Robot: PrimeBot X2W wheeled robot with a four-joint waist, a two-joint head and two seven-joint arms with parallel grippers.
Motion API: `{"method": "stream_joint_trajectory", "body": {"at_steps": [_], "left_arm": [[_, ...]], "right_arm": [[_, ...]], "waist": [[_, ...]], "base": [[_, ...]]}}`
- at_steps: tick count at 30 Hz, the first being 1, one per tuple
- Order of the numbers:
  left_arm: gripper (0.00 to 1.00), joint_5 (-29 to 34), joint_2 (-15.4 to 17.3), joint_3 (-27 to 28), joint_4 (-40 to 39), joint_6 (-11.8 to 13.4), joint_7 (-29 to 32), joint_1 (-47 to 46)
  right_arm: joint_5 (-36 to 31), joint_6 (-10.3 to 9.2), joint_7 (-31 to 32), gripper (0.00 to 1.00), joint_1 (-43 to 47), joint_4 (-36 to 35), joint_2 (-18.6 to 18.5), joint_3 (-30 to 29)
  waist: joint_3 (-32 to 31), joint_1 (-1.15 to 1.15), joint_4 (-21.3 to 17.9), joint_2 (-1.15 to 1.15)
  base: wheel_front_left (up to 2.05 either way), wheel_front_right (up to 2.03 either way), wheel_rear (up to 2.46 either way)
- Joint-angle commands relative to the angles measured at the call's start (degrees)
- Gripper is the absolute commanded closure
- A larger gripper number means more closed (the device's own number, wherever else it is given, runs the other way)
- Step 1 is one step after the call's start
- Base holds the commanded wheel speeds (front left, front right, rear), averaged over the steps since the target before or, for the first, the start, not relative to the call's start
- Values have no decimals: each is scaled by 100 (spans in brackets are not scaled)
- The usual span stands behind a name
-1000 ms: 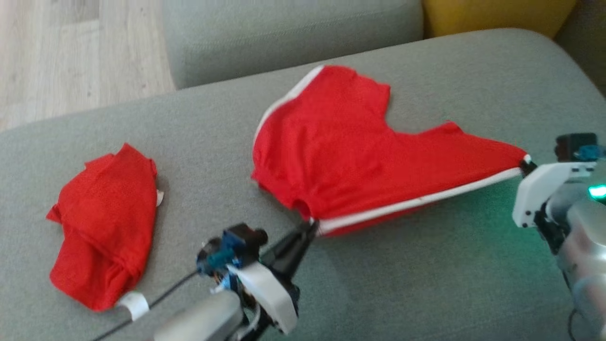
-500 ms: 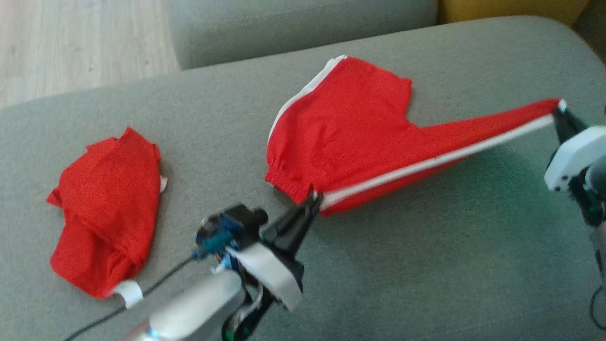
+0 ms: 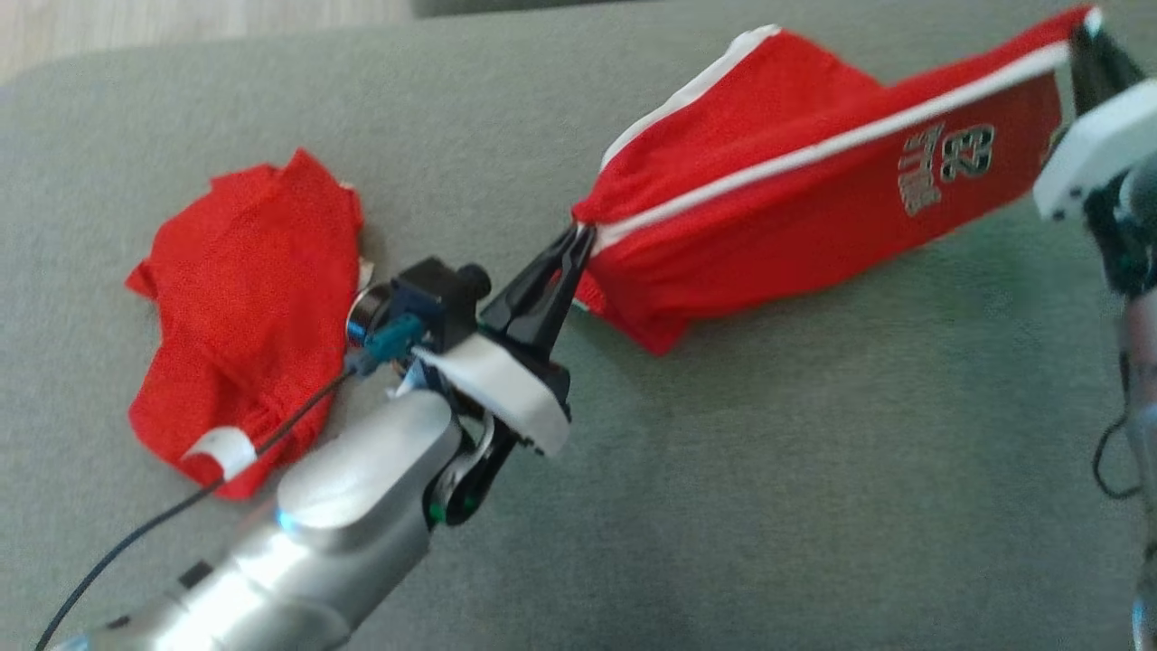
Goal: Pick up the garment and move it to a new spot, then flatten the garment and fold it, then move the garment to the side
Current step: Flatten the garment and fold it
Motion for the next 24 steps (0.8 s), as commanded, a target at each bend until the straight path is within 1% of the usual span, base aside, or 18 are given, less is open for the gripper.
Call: {"method": "stream_joint_trajectory", "body": {"at_steps": [1, 5, 6, 11, 18, 24], "left_arm": [[100, -19, -5, 269, 10, -3, -31, -402], [100, 26, -154, 265, 248, -36, -20, -646], [100, 26, -154, 265, 248, -36, -20, -646], [100, 62, -367, 225, 488, -114, -64, -825], [100, 117, -591, 161, 735, -235, -144, -991], [100, 164, -700, 138, 858, -318, -213, -1107]], "right_arm": [[-182, 37, -82, 100, -428, 8, 10, 62], [-427, 37, -224, 100, -943, 429, 80, 230], [-427, 37, -224, 100, -943, 429, 80, 230], [-637, 37, -512, 100, -1491, 998, 42, 507], [-743, 37, -871, 100, -2075, 1791, 26, 817], [-771, 37, -1134, 100, -2434, 2346, -5, 1056]], "waist": [[338, -2, 291, 0], [618, -2, 495, 0], [618, -2, 495, 0], [885, -2, 728, 0], [1132, -2, 941, 0], [1314, -2, 1077, 0]], "base": [[0, 0, 0], [0, 0, 0], [0, 0, 0], [0, 0, 0], [0, 0, 0], [0, 0, 0]]}}
